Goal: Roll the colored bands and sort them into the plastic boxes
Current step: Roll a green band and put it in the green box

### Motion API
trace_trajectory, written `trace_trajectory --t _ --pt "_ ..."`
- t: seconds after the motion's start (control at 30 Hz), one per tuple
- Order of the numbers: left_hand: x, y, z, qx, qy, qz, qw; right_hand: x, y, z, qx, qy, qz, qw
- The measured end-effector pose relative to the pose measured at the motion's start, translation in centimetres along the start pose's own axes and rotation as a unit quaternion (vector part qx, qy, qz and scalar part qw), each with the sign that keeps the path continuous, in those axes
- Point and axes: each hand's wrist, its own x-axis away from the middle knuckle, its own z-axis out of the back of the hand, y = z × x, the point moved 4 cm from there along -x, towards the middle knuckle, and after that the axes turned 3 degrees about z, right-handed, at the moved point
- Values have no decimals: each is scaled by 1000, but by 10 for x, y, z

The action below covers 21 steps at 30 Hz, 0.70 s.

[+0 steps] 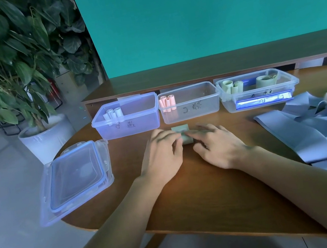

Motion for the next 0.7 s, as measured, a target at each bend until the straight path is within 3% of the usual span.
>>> trace_trajectory --t 0.13,0.3,0.47,0.7 --pt "-4 -4 -5 -4 -26 0 1000 -13 6 -5 0 -1 -2 1000" --pt "-16 -10 -16 -39 -78 4 996 -15 3 0 -28 73 40 996" --pt "-27 -12 -28 -89 -106 52 989 -25 9 -7 -35 33 23 999" --pt "-36 -15 -24 -9 -53 47 997 -50 23 -11 -38 14 -17 999"
